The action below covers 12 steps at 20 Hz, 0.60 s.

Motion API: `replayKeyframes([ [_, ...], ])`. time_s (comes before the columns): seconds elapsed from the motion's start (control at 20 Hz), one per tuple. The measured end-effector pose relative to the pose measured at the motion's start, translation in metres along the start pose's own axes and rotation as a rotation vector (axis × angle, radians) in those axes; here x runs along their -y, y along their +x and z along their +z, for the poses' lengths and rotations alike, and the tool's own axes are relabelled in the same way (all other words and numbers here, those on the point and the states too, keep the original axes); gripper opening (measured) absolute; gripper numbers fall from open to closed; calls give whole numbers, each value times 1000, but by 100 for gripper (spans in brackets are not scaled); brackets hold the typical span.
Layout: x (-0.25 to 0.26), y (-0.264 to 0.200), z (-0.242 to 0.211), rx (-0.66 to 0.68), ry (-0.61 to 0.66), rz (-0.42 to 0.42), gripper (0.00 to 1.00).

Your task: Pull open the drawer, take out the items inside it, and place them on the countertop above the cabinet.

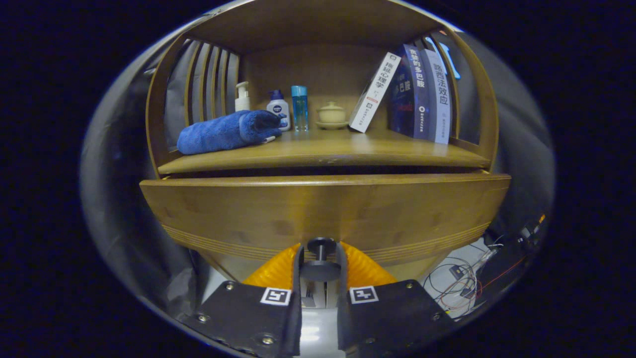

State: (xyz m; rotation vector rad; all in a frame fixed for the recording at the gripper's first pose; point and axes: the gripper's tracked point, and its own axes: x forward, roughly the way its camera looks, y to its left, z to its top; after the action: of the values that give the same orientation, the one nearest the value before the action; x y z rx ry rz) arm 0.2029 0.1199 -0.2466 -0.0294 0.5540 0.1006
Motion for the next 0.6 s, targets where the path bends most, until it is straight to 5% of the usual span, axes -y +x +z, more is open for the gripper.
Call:
replayKeyframes([
  [0.6,5,-87,-43,-7,26,-94,29],
])
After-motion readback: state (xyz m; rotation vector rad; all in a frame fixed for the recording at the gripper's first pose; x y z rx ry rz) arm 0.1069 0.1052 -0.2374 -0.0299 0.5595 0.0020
